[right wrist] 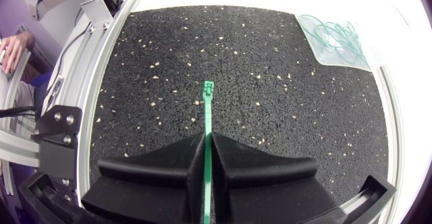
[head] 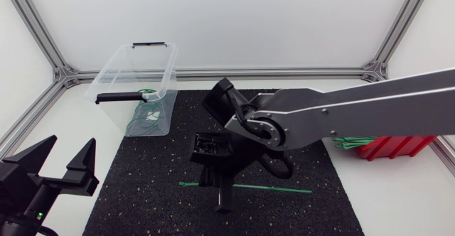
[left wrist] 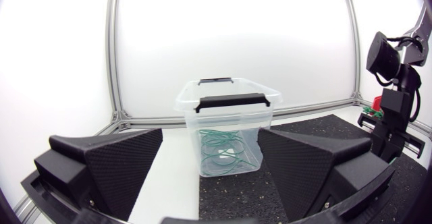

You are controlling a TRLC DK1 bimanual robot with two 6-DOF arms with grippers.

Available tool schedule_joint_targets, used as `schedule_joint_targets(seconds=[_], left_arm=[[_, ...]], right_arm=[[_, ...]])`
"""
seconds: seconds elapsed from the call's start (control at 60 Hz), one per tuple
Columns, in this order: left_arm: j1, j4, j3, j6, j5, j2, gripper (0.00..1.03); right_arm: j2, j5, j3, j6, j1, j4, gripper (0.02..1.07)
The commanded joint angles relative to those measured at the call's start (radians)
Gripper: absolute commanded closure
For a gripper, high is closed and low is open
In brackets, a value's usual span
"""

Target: Take a green cable tie from the red box, thread the tail through the head to close it, then place it in the transparent bin on the left.

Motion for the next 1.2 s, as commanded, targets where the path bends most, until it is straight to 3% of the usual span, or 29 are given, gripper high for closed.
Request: schedule_joint_targets(seconds=[0.0, 0.217, 0.4, 0.583, 0.733, 0.967, 1.183], left_arm=[[-0.056, -0.023, -0.007, -0.024, -0.003, -0.006, 0.05], [-0.093, -0.088, 0.085, -0.021, 0.061, 0.054, 0.05], [-0.042, -0.166, 0.192, -0.021, 0.265, 0.184, 0.06], [0.038, -0.226, 0.303, -0.024, 0.52, 0.35, 0.1], [0.141, -0.201, 0.361, -0.004, 0.72, 0.476, 0.13], [0.17, -0.154, 0.419, 0.108, 0.718, 0.531, 0.13], [0.099, -0.148, 0.461, 0.154, 0.703, 0.6, 0.12]], right_arm=[[-0.05, -0.036, -0.034, -0.019, -0.033, -0.034, 1.01], [-0.107, -0.161, -0.032, -0.019, -0.109, -0.116, 1.01], [-0.116, -0.229, 0.005, -0.013, -0.132, -0.175, 1.01], [-0.133, -0.289, 0.065, -0.007, -0.145, -0.251, 1.01], [-0.141, -0.356, 0.124, 0.0, -0.168, -0.307, 1.01], [-0.135, -0.427, 0.18, 0.009, -0.209, -0.341, 1.01], [-0.105, -0.51, 0.242, 0.007, -0.253, -0.383, 1.01]])
